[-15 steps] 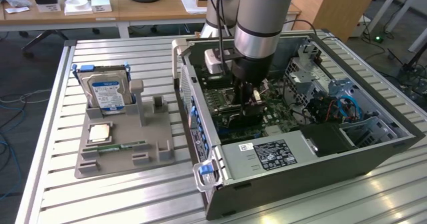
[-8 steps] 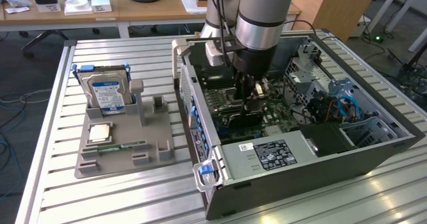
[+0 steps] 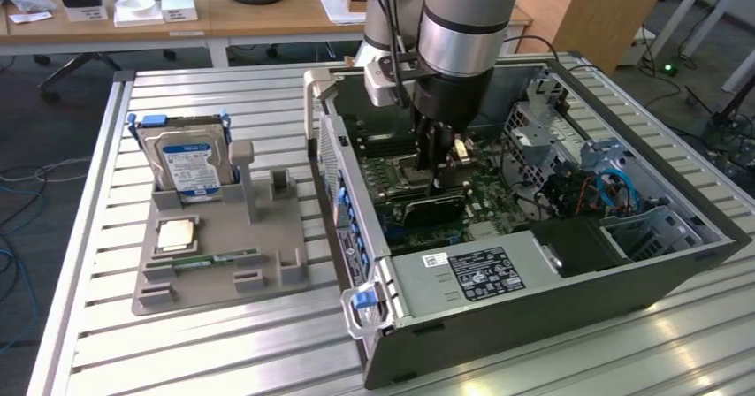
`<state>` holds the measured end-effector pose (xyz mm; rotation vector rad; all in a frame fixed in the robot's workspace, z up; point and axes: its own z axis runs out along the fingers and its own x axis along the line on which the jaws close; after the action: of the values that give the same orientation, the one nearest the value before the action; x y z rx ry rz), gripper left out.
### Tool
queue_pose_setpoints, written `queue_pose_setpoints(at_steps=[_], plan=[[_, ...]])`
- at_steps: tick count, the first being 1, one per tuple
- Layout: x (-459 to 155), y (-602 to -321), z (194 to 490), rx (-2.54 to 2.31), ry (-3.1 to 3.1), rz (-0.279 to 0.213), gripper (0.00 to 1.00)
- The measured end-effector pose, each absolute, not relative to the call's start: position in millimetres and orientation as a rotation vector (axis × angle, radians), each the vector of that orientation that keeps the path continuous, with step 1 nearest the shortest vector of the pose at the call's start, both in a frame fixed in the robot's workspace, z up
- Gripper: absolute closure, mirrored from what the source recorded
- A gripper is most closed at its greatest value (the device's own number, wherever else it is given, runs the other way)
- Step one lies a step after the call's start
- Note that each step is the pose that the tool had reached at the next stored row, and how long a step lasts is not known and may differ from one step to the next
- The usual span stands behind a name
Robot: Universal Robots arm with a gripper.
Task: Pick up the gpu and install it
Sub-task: 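Insert the gpu into the slot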
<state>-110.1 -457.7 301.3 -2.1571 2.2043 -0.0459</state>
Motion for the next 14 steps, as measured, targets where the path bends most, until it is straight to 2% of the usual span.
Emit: queue_pose_setpoints(at_steps=[14], plan=[[-110.1, -457.6, 303.6, -2.161, 2.208, -0.051, 0.49]])
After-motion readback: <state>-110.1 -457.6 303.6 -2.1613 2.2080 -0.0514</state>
